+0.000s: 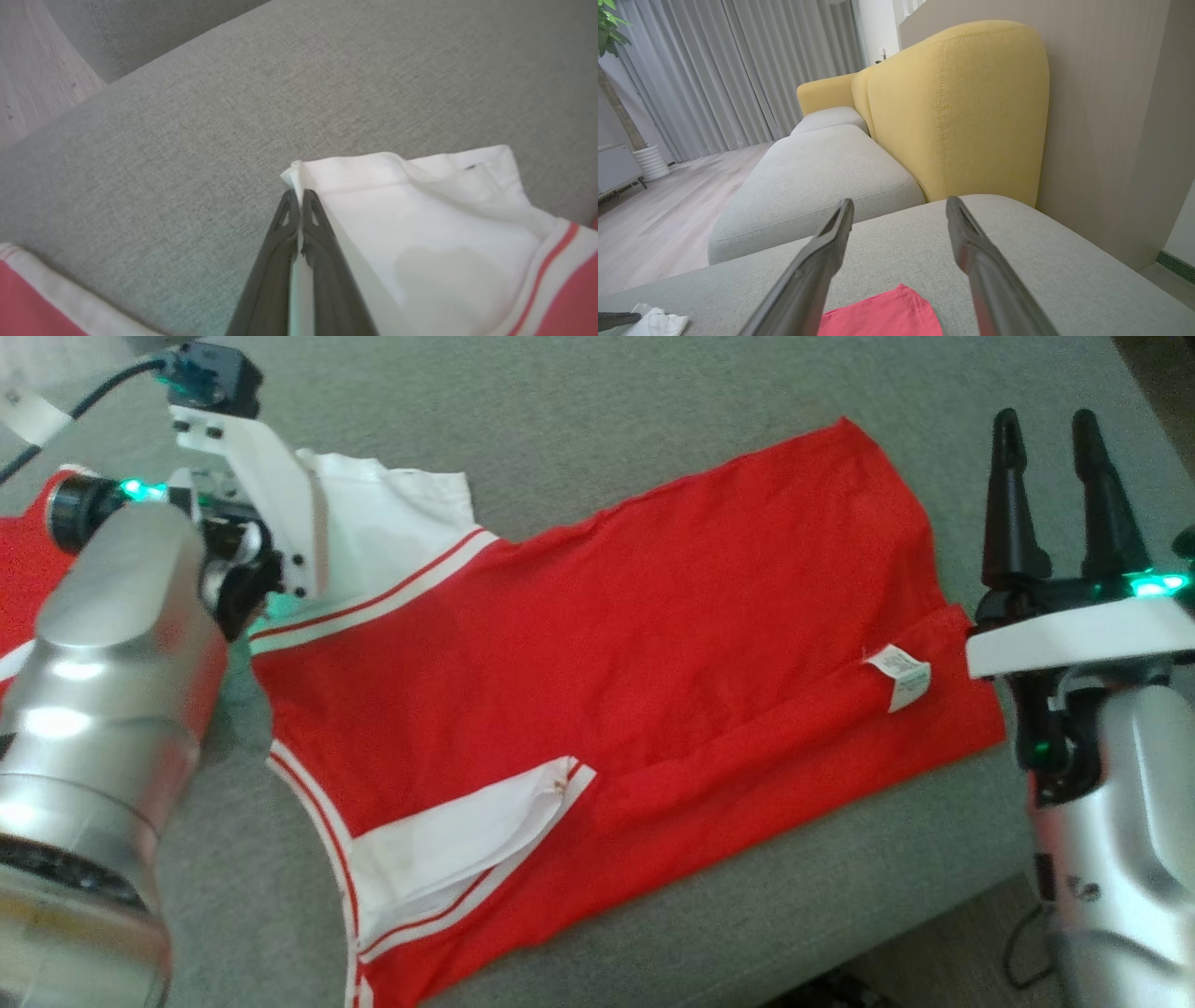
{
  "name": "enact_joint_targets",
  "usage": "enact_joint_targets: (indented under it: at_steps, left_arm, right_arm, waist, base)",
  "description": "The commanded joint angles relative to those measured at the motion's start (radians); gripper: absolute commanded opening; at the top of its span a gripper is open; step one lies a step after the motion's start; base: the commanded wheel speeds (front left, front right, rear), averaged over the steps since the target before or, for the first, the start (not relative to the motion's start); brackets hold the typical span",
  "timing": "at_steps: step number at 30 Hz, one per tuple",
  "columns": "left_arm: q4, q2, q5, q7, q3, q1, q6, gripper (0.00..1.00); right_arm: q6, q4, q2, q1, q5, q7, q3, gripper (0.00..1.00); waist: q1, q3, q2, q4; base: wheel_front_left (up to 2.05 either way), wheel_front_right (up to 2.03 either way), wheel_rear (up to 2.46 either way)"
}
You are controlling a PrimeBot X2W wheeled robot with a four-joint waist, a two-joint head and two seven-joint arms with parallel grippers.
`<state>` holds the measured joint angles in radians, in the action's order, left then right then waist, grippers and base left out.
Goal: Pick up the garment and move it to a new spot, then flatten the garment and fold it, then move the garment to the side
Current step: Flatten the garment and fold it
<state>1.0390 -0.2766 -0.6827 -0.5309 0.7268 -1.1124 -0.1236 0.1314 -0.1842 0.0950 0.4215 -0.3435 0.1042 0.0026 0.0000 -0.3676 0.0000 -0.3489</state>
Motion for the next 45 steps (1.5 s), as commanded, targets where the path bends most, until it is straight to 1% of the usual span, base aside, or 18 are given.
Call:
enact_joint_targets:
  at_steps: [1, 5, 9, 13, 15, 17, 19, 23, 24, 28, 34, 40, 45]
  left_arm:
    - [-0.015, -0.024, -0.005, 0.016, -0.032, -0.051, -0.001, 0.0]
    - [-0.021, 0.013, -0.008, 0.07, -0.022, -0.051, -0.003, 0.0]
    - [-0.06, 0.043, -0.009, 0.162, -0.007, -0.047, -0.006, 0.0]
    - [-0.144, 0.075, -0.02, 0.239, 0.026, -0.025, -0.007, 0.0]
    - [-0.204, 0.074, -0.03, 0.259, 0.052, -0.007, -0.007, 0.0]
    - [-0.264, 0.064, -0.035, 0.283, 0.069, 0.013, -0.007, 0.0]
    - [-0.325, 0.058, -0.042, 0.298, 0.08, 0.038, -0.007, 0.0]
    - [-0.453, 0.053, -0.048, 0.3, 0.1, 0.101, -0.001, 0.0]
    - [-0.488, 0.051, -0.051, 0.297, 0.103, 0.118, 0.003, 0.0]
    - [-0.627, 0.035, -0.051, 0.273, 0.124, 0.181, 0.032, 0.0]
    - [-0.789, 0.013, -0.058, 0.227, 0.144, 0.235, 0.073, 0.0]
    - [-0.853, 0.01, -0.056, 0.208, 0.15, 0.243, 0.099, 0.0]
    - [-0.872, 0.011, -0.059, 0.201, 0.147, 0.239, 0.108, 0.0]
  right_arm:
    - [-0.001, 0.034, 0.023, 0.033, -0.002, -0.005, 0.018, 1.0]
    - [-0.001, 0.044, 0.077, 0.036, 0.014, -0.032, 0.011, 1.0]
    - [-0.001, 0.058, 0.131, 0.026, 0.029, -0.091, -0.009, 1.0]
    - [-0.001, 0.053, 0.195, 0.013, 0.055, -0.185, -0.03, 1.0]
    - [-0.001, 0.042, 0.223, 0.013, 0.053, -0.235, -0.038, 1.0]
    - [-0.001, 0.013, 0.247, 0.017, 0.033, -0.286, -0.039, 1.0]
    - [-0.001, -0.032, 0.294, 0.018, 0.043, -0.333, -0.031, 1.0]
    - [-0.001, -0.158, 0.364, 0.033, 0.068, -0.42, -0.035, 1.0]
    - [-0.001, -0.19, 0.372, 0.04, 0.074, -0.439, -0.04, 1.0]
    - [-0.001, -0.307, 0.387, 0.075, 0.092, -0.504, -0.056, 1.0]
    - [-0.001, -0.439, 0.402, 0.142, 0.152, -0.524, -0.092, 1.0]
    - [-0.001, -0.562, 0.398, 0.2, 0.225, -0.549, -0.137, 1.0]
    - [-0.001, -0.606, 0.381, 0.224, 0.244, -0.557, -0.158, 1.0]
  waist:
    - [0.0, 0.011, 0.0, 0.019]
    - [0.0, 0.039, 0.0, 0.076]
    - [0.0, 0.074, 0.0, 0.142]
    - [0.0, 0.108, 0.0, 0.217]
    - [0.0, 0.12, 0.0, 0.252]
    - [0.0, 0.13, 0.0, 0.285]
    - [0.0, 0.136, 0.0, 0.318]
    - [0.0, 0.139, 0.0, 0.379]
    - [0.0, 0.137, 0.0, 0.393]
    - [0.0, 0.125, 0.0, 0.434]
    - [0.0, 0.097, 0.0, 0.473]
    - [0.0, 0.075, 0.0, 0.489]
    - [0.0, 0.063, 0.0, 0.489]
  base:
    - [0.0, 0.0, 0.0]
    - [0.0, 0.0, 0.0]
    - [0.0, 0.0, 0.0]
    - [0.0, 0.0, 0.0]
    - [0.0, 0.0, 0.0]
    - [0.0, 0.0, 0.0]
    - [0.0, 0.0, 0.0]
    - [0.0, 0.0, 0.0]
    - [0.0, 0.0, 0.0]
    - [0.0, 0.0, 0.0]
    - [0.0, 0.0, 0.0]
    - [0.0, 0.0, 0.0]
    - [0.0, 0.0, 0.0]
